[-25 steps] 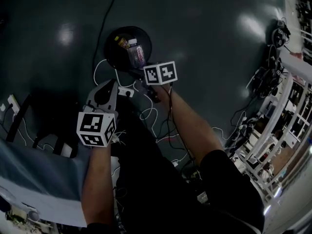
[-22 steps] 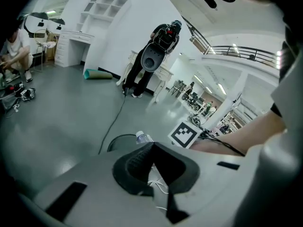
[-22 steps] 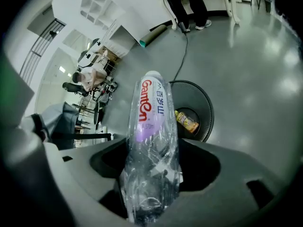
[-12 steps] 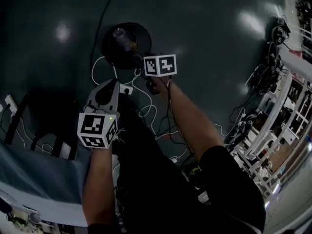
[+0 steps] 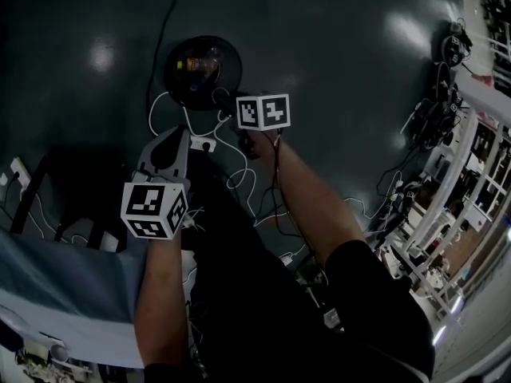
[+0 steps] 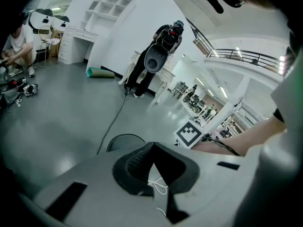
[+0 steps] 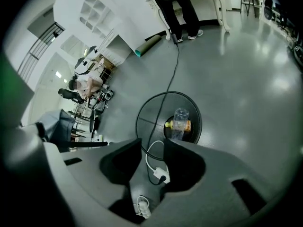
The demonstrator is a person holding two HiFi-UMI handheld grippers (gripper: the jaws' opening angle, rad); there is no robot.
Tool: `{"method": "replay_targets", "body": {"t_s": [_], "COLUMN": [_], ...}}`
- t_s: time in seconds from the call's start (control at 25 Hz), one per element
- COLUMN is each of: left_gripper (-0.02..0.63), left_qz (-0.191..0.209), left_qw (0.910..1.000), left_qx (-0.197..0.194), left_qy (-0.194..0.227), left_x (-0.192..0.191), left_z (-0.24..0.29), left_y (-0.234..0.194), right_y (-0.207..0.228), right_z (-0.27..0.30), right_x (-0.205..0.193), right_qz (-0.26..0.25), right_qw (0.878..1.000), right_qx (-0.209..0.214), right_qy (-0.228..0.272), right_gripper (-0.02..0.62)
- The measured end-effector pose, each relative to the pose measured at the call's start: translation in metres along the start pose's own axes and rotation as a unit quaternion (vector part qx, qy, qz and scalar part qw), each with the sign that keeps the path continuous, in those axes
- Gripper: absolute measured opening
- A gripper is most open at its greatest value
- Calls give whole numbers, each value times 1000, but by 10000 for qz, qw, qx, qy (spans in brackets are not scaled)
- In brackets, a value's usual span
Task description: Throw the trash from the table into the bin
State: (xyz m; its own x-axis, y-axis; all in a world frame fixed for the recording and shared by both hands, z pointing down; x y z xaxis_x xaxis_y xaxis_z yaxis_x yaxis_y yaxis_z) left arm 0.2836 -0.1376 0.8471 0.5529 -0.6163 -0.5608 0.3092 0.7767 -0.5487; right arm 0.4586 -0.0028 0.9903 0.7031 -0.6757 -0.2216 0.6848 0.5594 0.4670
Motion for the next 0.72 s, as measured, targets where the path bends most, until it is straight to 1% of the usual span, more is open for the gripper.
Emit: {"method": "replay_targets", "body": {"t_s": [0.04,0.08,0.12,0.16,0.28,0.4,0.56,0.72], "left_gripper": [14,12,12,12,12,12,12,14], "left_qz": [-17,-47,-85,-129,-199,-166,-23,-200], "left_qw": [10000,10000,9999,9998,9997,9997,10000,9994], "left_qx": [-12,-39,-72,-96,-2,116,24,-10], "left_qy": [39,78,112,138,148,112,50,274], "left_x": [3,7,11,15,23,30,40,56], "left_z": [-5,-12,-19,-26,-47,-68,-102,-132], "left_y": [4,9,15,20,26,34,58,74], "right_y": [-3,-8,-13,-21,-46,-71,-99,-124], "right_z": [-6,-13,-22,-30,-49,-76,-127,-169], "right_x": [-1,-2,-2,-1,3,9,15,24], "right_qz": [24,43,46,28,-151,-385,-495,-632], "right_qw": [10000,10000,9999,9998,9990,9977,9960,9933], "right_qx": [23,51,97,170,416,557,721,905], "right_qy": [32,59,77,83,20,46,182,336], "right_gripper": [104,59,35,24,9,5,3,3]}}
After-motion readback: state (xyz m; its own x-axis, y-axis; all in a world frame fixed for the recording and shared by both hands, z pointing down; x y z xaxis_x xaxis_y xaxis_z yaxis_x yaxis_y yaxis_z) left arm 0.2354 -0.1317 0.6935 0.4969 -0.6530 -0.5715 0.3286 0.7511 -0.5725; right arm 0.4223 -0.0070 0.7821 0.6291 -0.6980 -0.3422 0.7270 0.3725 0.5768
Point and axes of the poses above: the fingertips, and each gripper's own axes: z forward along the fingers, y to its right, x out of its top, the point moved 10 cm from there along -z, backward along the fingers, and after that the axes turned 5 degrees about -z, right-handed, at the moved point
